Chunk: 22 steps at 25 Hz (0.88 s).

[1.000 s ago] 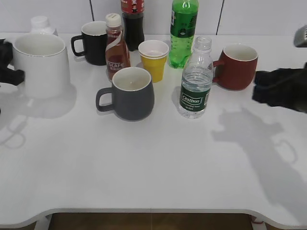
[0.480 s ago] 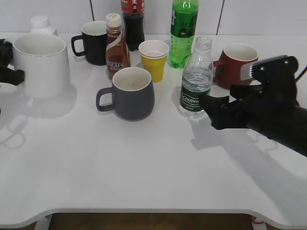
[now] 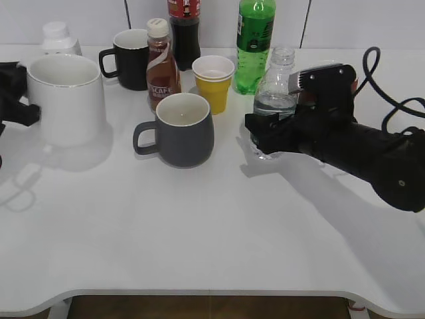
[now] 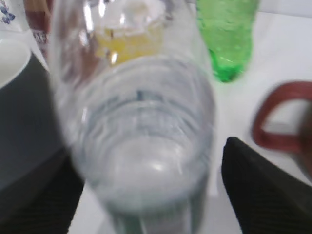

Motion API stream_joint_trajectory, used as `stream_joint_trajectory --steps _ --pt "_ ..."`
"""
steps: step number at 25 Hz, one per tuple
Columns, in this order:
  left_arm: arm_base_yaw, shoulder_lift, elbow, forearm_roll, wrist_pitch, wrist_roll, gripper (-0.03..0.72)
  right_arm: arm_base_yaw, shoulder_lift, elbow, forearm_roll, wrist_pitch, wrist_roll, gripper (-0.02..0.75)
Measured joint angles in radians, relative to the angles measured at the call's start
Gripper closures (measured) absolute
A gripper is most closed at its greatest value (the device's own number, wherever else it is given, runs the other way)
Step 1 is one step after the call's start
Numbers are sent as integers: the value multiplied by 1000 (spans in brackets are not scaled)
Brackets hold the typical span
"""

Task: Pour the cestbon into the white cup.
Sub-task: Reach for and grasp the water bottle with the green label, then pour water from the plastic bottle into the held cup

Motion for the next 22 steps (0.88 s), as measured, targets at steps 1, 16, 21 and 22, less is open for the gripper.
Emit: stream_joint_trajectory --steps 1,16,21,22 --pt "0 -2 0 17 0 -14 652 0 8 -14 0 10 7 154" --pt "-223 -88 0 178 102 -148 652 31 -225 -113 -285 369 -200 268" --pt "-387 -88 0 98 153 -151 652 111 -276 -211 -290 534 -472 268" --pt "-405 -88 0 89 161 -151 652 126 -277 -223 -290 537 -540 268"
